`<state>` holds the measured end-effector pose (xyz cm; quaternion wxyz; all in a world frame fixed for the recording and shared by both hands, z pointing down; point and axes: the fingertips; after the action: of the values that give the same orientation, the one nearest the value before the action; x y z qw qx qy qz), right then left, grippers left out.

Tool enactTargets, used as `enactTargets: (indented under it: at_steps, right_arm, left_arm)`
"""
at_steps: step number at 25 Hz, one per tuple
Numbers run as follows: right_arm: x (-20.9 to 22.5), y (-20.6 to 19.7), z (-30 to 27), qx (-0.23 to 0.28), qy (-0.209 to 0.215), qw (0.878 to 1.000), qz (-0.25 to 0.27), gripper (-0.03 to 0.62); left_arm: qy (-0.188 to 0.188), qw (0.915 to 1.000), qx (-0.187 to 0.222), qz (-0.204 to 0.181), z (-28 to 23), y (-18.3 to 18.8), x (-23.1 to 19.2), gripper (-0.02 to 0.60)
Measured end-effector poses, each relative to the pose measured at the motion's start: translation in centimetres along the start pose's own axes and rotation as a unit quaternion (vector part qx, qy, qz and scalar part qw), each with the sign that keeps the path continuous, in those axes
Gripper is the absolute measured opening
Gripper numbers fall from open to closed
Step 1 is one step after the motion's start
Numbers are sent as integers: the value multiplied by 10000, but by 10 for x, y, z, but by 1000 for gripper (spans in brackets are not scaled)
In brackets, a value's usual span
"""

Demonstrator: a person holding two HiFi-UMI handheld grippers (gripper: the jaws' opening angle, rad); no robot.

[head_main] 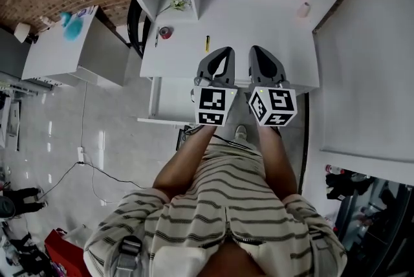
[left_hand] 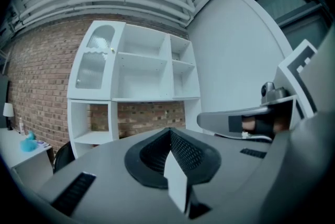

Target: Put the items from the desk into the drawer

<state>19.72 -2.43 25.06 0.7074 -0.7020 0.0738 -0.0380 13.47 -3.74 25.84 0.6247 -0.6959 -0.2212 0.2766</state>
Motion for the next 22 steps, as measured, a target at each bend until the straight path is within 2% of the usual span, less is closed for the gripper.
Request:
enactTargets:
  at_steps: [6,11,22]
  right_arm:
    - [45,-2,-38,-155,401,9990,-126,11]
    - [61,-11,-56,-231,614,9977,-173,11]
    - [54,-38,-85,-631,653,9954,-316,11]
  left_arm:
    - [440,9990,-88,71,-53,4,2,6]
    - [723,9970,-221,167,-74,-4,-6,6]
    - [806,9937,-720,287,-91,-27,-36,6]
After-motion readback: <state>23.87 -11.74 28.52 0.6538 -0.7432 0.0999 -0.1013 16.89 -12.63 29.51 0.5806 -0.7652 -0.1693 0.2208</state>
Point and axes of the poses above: the fingertips, and each gripper's own axes: z backward along the fingers, x to its right, y out of its top, and after that the axes turned 10 degrees about z, right-handed
